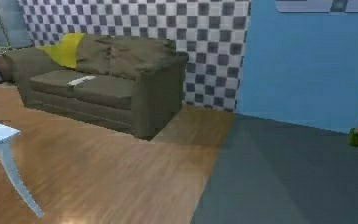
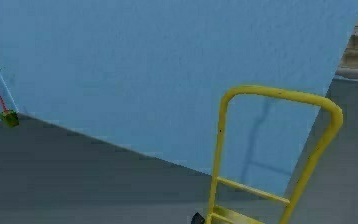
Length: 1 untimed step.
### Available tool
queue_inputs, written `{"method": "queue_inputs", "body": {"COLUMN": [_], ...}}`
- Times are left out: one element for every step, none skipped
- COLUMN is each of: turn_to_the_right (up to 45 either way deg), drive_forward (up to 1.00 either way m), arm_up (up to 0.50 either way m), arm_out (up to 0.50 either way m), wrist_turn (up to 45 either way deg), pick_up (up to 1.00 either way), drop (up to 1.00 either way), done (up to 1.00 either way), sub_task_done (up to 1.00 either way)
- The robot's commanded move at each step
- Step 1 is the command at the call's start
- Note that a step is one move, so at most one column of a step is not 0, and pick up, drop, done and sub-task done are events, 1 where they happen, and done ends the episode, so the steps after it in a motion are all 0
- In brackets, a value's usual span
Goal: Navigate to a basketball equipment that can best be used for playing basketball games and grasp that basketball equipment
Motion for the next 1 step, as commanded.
{"method": "queue_inputs", "body": {"turn_to_the_right": [6.0], "drive_forward": [0.00], "arm_up": [0.00], "arm_out": [0.00], "wrist_turn": [0.0], "pick_up": [0.00], "drop": [0.00], "done": [0.00], "sub_task_done": [0.00]}}
